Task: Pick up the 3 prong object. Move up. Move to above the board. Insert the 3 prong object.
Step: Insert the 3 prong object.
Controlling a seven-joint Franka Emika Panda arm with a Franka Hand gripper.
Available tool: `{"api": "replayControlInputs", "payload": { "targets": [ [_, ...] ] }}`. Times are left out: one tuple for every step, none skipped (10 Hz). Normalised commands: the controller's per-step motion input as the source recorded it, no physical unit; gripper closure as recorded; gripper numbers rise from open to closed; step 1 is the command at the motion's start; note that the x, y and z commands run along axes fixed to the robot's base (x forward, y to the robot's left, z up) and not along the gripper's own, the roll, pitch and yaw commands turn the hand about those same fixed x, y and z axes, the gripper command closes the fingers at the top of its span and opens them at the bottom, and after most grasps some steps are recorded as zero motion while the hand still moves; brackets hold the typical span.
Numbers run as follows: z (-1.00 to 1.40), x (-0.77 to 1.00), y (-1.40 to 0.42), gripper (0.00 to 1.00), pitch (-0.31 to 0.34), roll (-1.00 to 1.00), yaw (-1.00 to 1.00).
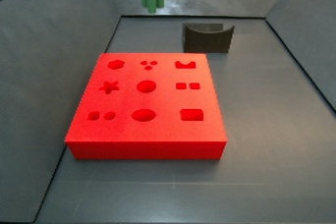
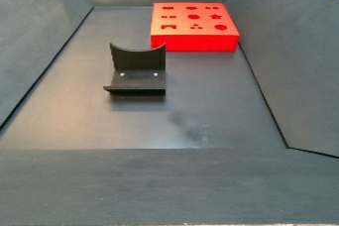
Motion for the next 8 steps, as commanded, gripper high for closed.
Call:
{"api": "replayControlInputs", "payload": {
  "targets": [
    [-0.59, 0.0, 0.45, 1.0, -0.046, 0.21, 0.07],
    [-0.65, 0.0, 0.45, 1.0, -0.076, 0.17, 0.03],
    [-0.72, 0.0, 0.42, 1.0, -0.071, 0.16, 0.0],
    [-0.74, 0.01, 0.37, 1.0, -0.083, 0.16, 0.0],
    [-0.75, 0.0, 0.29, 1.0, -0.111, 0.17, 0.0],
    [-0.72, 0.0, 0.19, 1.0, -0.107, 0.16, 0.0],
    [-0.54, 0.0, 0.05, 1.0, -0.091, 0.08, 0.0],
    [-0.41, 0.0, 0.0, 1.0, -0.103, 0.03, 0.0]
  ]
}}
